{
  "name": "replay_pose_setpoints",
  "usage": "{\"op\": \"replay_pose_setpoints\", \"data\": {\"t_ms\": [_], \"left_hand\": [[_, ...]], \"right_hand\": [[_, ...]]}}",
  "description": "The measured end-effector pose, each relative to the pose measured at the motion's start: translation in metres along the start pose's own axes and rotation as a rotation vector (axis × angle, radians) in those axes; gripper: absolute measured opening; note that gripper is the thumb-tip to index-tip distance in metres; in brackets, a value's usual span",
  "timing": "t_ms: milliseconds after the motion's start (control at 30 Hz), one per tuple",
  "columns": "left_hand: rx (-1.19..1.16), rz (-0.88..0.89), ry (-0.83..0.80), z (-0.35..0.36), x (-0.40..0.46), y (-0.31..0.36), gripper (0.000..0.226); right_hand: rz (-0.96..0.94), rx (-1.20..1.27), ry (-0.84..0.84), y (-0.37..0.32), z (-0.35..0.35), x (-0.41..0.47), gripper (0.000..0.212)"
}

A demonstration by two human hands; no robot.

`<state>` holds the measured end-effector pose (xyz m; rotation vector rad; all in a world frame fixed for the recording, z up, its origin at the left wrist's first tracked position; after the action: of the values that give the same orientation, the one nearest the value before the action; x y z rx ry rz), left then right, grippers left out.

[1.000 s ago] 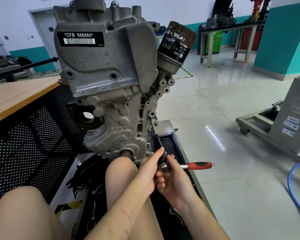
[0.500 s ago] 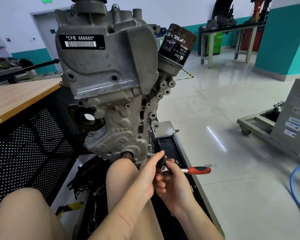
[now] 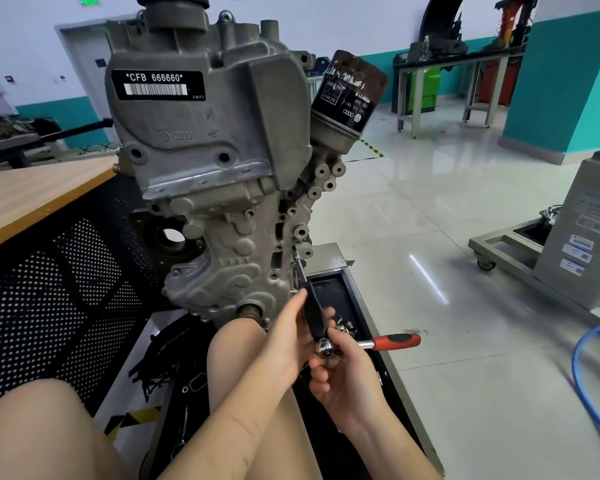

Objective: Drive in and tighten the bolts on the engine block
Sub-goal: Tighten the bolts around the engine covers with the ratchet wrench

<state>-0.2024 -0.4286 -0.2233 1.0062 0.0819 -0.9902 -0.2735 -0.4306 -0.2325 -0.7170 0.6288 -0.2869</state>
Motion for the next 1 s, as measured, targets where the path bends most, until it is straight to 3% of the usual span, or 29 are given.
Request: {"op": "replay_pose_setpoints", "data": {"t_ms": [133,300,833,1000], "left_hand": [[-0.008,0.109,0.051,0.016,0.026,0.051,0.037],[0.024,0.091,0.061,0.033,0.048,0.080,0.035],[0.228,0.159,0.060,0.019,0.063,0.080,0.022],[0.309,0.152,0.093,0.008,0.068,0.073,0.021]], "right_hand": [[-0.004,-0.062,0.011,-0.001,-0.006,0.000,0.027],[-0.021,-0.093,0.016,-0.004,-0.008,0.002,0.023],[-0.070,-0.215,0.073,0.005,-0.017,0.013,0.019],[0.078,-0.201,0.100,0.034,-0.022,0.022,0.020]]}}
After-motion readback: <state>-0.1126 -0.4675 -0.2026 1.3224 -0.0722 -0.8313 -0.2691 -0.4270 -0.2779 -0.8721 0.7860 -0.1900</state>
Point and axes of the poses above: each hand's wrist, its own x-axis towards the middle knuckle, its own z-axis out of the palm, y = z × x, the point moved 10 cm from there along x, towards the middle knuckle, and after that the axes turned 14 degrees about -x, right-handed, at the moved point
